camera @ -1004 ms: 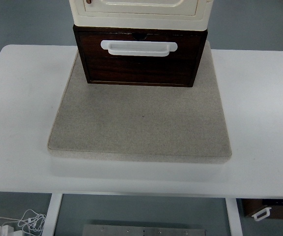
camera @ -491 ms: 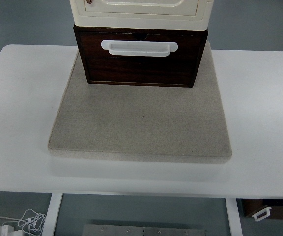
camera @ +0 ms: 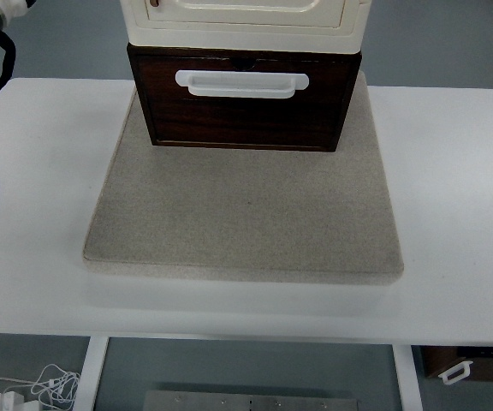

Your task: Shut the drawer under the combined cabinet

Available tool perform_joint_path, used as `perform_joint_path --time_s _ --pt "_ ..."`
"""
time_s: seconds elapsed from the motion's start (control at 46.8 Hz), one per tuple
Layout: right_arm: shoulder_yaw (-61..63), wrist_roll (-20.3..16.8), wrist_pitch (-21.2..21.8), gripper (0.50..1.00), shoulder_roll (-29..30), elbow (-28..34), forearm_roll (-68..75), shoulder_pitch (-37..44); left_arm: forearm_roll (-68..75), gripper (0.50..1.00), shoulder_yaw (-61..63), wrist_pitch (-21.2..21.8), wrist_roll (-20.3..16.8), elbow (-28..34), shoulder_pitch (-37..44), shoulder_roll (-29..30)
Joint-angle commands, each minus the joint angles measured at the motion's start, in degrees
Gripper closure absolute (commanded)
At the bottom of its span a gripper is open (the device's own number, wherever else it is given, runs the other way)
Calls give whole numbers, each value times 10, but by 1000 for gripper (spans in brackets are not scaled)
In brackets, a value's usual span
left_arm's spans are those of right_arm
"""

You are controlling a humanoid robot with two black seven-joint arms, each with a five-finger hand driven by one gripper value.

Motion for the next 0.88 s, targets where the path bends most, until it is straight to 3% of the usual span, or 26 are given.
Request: perform_joint_path --time_s 0.0,0.235,0.855 --pt "3 0 0 548 0 0 0 1 -10 501 -1 -6 -8 -1 24 -8" --pt "3 0 -1 548 0 -1 0 0 -88 501 0 -61 -34 0 61 -31" --pt "6 -1 0 548 0 -1 0 2 -89 501 1 -92 -56 -3 74 -73"
